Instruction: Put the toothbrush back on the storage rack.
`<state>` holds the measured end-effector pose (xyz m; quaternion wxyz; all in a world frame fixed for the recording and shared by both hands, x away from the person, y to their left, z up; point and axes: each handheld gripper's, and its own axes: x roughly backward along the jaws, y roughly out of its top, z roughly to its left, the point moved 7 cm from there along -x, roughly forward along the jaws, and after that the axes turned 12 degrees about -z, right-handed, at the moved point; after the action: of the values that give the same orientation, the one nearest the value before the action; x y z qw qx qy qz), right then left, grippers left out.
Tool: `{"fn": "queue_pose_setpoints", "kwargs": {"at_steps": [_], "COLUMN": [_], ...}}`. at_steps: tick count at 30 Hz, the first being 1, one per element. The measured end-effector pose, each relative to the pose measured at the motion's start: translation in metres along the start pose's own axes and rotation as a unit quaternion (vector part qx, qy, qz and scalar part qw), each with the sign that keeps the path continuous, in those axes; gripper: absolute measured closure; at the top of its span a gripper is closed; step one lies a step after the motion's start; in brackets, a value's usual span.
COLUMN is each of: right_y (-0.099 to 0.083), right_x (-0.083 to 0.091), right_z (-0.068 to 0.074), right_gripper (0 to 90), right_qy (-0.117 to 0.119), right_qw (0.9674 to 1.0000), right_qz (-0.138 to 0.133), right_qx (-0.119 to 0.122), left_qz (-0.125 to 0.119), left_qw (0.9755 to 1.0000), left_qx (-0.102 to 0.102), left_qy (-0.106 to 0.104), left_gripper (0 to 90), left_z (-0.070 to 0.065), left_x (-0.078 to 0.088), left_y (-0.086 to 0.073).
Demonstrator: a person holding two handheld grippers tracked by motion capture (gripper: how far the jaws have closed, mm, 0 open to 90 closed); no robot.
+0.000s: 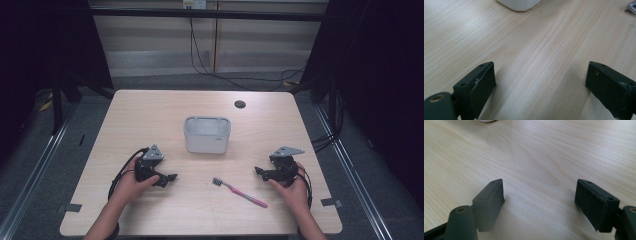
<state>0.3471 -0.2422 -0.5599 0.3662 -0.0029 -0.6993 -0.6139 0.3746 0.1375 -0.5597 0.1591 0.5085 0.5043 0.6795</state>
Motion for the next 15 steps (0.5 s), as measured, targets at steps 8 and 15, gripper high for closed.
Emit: {"fn": "queue_pose_setpoints", "kwargs": {"at_steps": [8,15], "right_y": [0.0,0.012], "right_x": [0.0,0.004], "right_z": [0.0,0.008], "right_gripper": [22.9,22.2], "right_qy": [-0.004,0.018], "right_qw": [1.0,0.9994], "right_qz": [0.001,0.029], "right_qx": [-0.005,-0.009], "left_qz": [-0.001,0.0], "left_qw": [1.0,1.0], "left_qx": [0.001,0.001], "left_qy": [0.0,0.001], "left_gripper": [8.7,8.7], "left_z": [0.0,0.0], "left_x": [0.0,0.0], "left_y": [0.0,0.0]}}
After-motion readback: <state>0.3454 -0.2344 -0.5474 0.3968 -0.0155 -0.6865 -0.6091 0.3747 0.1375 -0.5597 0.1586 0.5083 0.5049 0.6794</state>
